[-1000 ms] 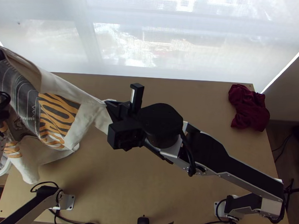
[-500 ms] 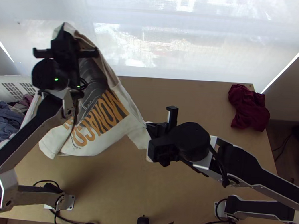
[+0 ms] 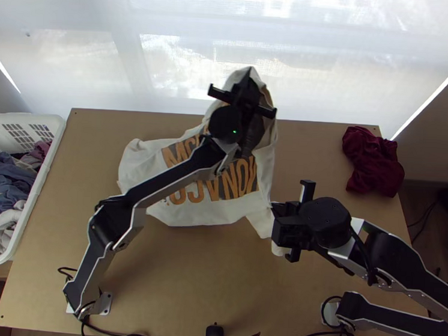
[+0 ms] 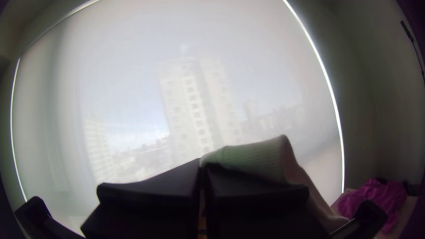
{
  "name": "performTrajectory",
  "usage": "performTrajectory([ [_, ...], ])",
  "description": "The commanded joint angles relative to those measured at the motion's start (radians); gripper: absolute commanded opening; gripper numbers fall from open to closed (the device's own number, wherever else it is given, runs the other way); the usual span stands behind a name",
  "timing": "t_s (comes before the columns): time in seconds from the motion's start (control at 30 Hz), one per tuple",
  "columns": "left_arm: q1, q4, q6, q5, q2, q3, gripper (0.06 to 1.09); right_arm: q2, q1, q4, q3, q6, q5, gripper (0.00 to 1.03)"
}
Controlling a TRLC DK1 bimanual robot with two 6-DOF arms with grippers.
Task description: Fold the t-shirt
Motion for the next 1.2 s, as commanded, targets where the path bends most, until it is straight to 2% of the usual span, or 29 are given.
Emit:
performTrajectory([
  [0.0,-0.154,-0.001,0.049,-0.005,0.239,0.202,0.09,-0.066,-0.074,-0.013,-0.093,0.009,-0.043,0.03],
  [0.13,-0.172,-0.013,0.049,-0.051,0.227,0.181,0.12,-0.084,-0.109,-0.013,-0.119,0.012,-0.070,0.03],
  [0.17,-0.172,-0.013,0.050,-0.074,0.211,0.163,0.21,-0.089,-0.120,-0.013,-0.130,0.017,-0.078,0.03],
  [0.23,-0.168,-0.052,0.061,-0.143,0.176,0.127,0.47,-0.100,-0.137,-0.013,-0.148,0.032,-0.092,0.03],
  [0.27,-0.166,-0.082,0.075,-0.194,0.158,0.115,0.54,-0.109,-0.143,-0.013,-0.156,0.038,-0.098,0.03],
  [0.37,-0.156,-0.205,0.101,-0.307,0.084,0.055,0.55,-0.134,-0.149,-0.011,-0.187,0.046,-0.106,0.03],
  [0.47,-0.139,-0.256,0.035,-0.316,-0.050,-0.104,0.61,-0.152,-0.186,-0.011,-0.207,0.049,-0.138,0.03],
  [0.63,-0.129,-0.400,0.012,-0.306,-0.186,-0.189,0.61,-0.186,-0.238,0.003,-0.236,0.060,-0.181,0.03],
  [0.67,-0.126,-0.437,-0.005,-0.304,-0.205,-0.189,0.64,-0.192,-0.242,0.004,-0.237,0.063,-0.185,0.03],
  [0.77,-0.125,-0.573,-0.020,-0.299,-0.231,-0.186,0.80,-0.209,-0.249,0.007,-0.248,0.074,-0.188,0.03],
  [0.87,-0.139,-0.800,-0.134,-0.283,-0.238,-0.186,1.02,-0.226,-0.253,0.007,-0.253,0.081,-0.188,0.03],
  [1.03,-0.186,-1.115,-0.309,-0.195,-0.228,-0.158,1.03,-0.244,-0.261,0.007,-0.266,0.092,-0.191,0.03],
  [1.17,-0.198,-1.368,-0.424,-0.069,-0.220,-0.091,1.03,-0.250,-0.267,0.007,-0.274,0.100,-0.190,0.03],
])
